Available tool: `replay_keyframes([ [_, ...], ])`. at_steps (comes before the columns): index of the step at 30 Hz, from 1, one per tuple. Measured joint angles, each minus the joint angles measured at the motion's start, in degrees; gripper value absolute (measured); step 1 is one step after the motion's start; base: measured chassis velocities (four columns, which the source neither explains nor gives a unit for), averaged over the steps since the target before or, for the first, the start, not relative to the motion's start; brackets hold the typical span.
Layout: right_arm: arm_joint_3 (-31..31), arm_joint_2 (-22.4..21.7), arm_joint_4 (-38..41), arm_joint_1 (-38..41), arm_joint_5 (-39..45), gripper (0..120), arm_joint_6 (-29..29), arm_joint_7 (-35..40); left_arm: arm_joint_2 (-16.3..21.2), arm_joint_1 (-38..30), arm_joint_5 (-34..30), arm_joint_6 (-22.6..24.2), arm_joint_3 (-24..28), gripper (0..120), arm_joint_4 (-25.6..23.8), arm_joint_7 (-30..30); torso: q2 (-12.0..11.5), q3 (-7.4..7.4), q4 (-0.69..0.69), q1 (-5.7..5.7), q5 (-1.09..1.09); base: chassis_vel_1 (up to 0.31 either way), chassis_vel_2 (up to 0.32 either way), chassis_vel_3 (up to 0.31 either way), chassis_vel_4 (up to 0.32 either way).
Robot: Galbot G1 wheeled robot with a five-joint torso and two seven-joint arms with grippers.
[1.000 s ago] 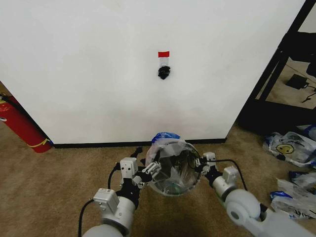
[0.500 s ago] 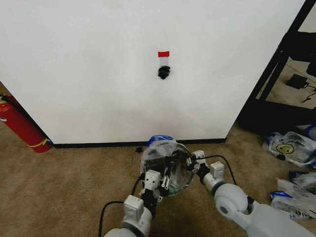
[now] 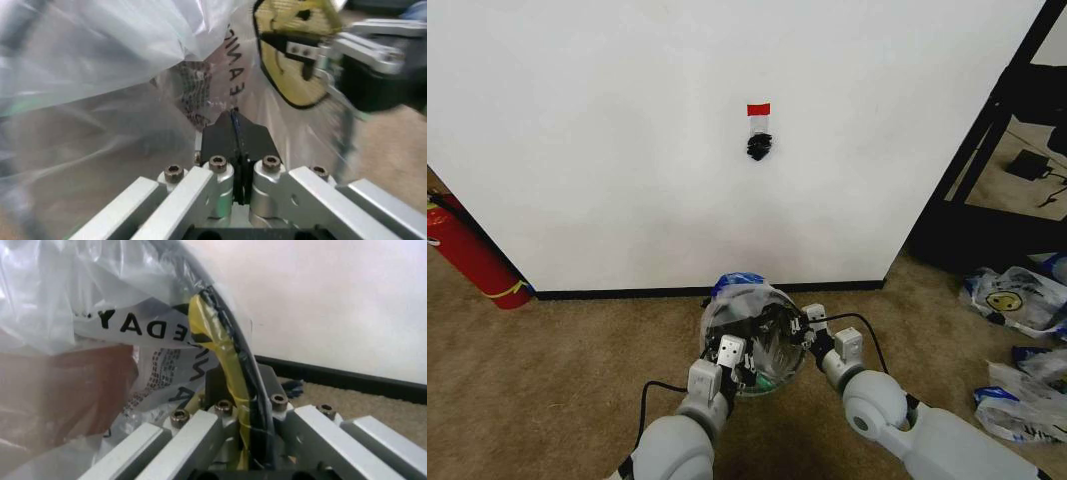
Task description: Pick up the garbage bag from the wall and place it over the trash bin.
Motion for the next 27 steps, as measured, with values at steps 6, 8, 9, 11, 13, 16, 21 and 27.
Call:
replay_keyframes([
  [6, -0.92, 1.64, -0.61, 1.02, 0.19, 0, -0.09, 0.40, -2.93, -5.10, -0.10, 0.68, 3.53, 0, 5.96, -4.72, 0.00, 0.00, 0.00, 0.00, 0.00, 0.000, 0.000, 0.000, 0.000],
  [8, -1.19, 2.03, -0.64, 1.31, 0.28, 0, -0.12, 0.44, -4.22, -6.31, 0.90, 0.77, 4.88, 0, 8.13, -6.79, 0.00, 0.00, 0.01, 0.00, 0.00, 0.000, 0.000, 0.000, 0.000],
  [9, -1.30, 2.12, -0.64, 1.48, 0.36, 0, -0.14, 0.45, -4.73, -6.83, 1.60, 0.92, 5.55, 0, 8.96, -7.55, 0.00, 0.00, 0.00, 0.00, 0.00, 0.000, 0.000, 0.000, 0.000],
  [11, -1.34, 2.17, -0.57, 1.78, 0.58, 0, -0.20, 0.56, -5.53, -7.82, 3.40, 1.51, 6.77, 0, 10.56, -8.76, 0.00, 0.00, -0.01, 0.00, 0.00, 0.000, 0.000, 0.000, 0.000],
  [13, -1.35, 2.17, -0.45, 1.88, 0.67, 0, -0.22, 0.62, -5.73, -8.11, 4.15, 1.76, 7.14, 0, 11.09, -9.15, 0.00, 0.00, 0.00, 0.00, 0.00, 0.000, 0.000, 0.000, 0.000],
  [16, -1.31, 2.05, 0.43, 1.87, 0.95, 0, -0.29, 0.68, -6.38, -9.05, 6.64, 2.32, 8.15, 0, 13.29, -10.06, 0.00, 0.00, 0.00, 0.00, 0.00, 0.000, 0.000, 0.000, 0.000],
  [21, -0.89, 1.82, 1.58, 1.25, 1.01, 0, -0.26, 0.58, -6.81, -10.47, 7.43, 2.92, 8.93, 0, 16.08, -11.17, 0.00, 0.00, 0.00, 0.00, 0.01, 0.000, 0.000, 0.000, 0.000],
  [27, -0.42, 1.31, 2.47, 0.23, 1.08, 0, 0.07, -0.13, -6.81, -11.87, 6.09, 3.07, 9.02, 0, 17.91, -11.31, 0.00, 0.00, 0.00, 0.00, 0.00, 0.000, 0.000, 0.000, 0.000],
])
